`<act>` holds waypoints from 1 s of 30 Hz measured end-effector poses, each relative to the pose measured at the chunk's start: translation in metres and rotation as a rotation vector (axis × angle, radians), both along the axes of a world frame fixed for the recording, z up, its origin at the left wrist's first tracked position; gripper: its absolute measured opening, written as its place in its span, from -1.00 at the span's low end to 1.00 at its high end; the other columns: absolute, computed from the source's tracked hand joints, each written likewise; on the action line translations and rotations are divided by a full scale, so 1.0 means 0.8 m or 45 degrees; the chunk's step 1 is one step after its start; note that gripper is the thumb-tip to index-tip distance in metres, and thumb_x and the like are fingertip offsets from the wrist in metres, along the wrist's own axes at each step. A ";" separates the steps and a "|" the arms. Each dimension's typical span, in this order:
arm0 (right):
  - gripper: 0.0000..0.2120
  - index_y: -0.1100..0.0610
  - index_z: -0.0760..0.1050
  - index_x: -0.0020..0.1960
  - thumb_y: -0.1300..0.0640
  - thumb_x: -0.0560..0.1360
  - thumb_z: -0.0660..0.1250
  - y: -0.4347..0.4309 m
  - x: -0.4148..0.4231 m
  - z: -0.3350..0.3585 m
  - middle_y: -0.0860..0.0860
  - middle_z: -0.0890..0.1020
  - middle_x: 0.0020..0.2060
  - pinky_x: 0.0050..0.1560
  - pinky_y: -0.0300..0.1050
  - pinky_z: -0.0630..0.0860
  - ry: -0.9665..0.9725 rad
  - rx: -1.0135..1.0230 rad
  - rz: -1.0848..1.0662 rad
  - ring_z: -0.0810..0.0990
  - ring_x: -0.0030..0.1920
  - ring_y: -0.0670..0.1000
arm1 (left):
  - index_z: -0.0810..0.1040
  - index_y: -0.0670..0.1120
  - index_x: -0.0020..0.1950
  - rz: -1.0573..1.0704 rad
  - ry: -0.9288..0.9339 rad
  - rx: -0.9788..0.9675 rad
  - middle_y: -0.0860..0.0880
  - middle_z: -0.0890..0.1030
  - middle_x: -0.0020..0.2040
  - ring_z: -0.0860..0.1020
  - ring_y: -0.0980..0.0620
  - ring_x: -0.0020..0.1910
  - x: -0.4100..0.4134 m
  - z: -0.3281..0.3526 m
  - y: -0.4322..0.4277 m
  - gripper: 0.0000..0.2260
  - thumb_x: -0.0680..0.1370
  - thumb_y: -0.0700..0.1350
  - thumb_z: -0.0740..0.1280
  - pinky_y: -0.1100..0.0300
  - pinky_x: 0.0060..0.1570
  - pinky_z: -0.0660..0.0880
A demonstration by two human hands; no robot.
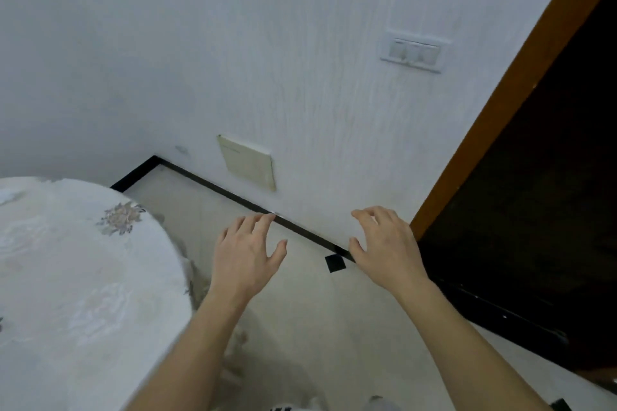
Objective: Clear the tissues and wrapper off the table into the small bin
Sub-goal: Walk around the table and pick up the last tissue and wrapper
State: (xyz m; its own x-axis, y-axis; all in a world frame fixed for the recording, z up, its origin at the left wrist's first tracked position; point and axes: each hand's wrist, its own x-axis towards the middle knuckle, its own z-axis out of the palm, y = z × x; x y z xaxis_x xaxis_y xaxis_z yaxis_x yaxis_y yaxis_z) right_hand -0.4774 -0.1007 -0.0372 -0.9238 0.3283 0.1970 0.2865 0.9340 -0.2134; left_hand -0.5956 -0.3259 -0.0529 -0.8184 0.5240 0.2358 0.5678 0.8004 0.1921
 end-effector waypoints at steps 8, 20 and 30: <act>-0.60 0.10 0.50 0.28 0.03 0.46 0.31 0.014 -0.190 -0.027 0.08 0.58 0.12 0.06 0.06 0.51 -0.006 -0.038 0.242 0.51 0.13 0.10 | 0.49 0.00 0.32 0.250 -0.027 0.011 -0.01 0.58 0.24 0.51 -0.06 0.22 -0.128 -0.013 -0.016 -0.55 0.53 0.20 0.22 -0.01 0.13 0.47; -0.59 0.10 0.53 0.20 -0.04 0.44 0.22 0.023 -0.548 -0.037 0.06 0.59 0.06 0.01 0.04 0.52 -0.007 -0.071 0.629 0.54 0.08 0.11 | 0.48 0.00 0.33 0.626 0.010 -0.028 0.00 0.58 0.22 0.52 -0.05 0.19 -0.394 -0.010 -0.012 -0.53 0.52 0.22 0.18 -0.01 0.11 0.48; -0.63 0.14 0.55 0.16 0.02 0.40 0.29 -0.017 -0.780 -0.038 0.11 0.60 0.00 -0.07 0.01 0.51 0.010 -0.098 0.973 0.55 -0.01 0.14 | 0.46 0.02 0.35 0.960 -0.059 -0.049 0.01 0.58 0.23 0.51 -0.03 0.18 -0.540 -0.010 -0.040 -0.51 0.52 0.24 0.14 -0.01 0.14 0.48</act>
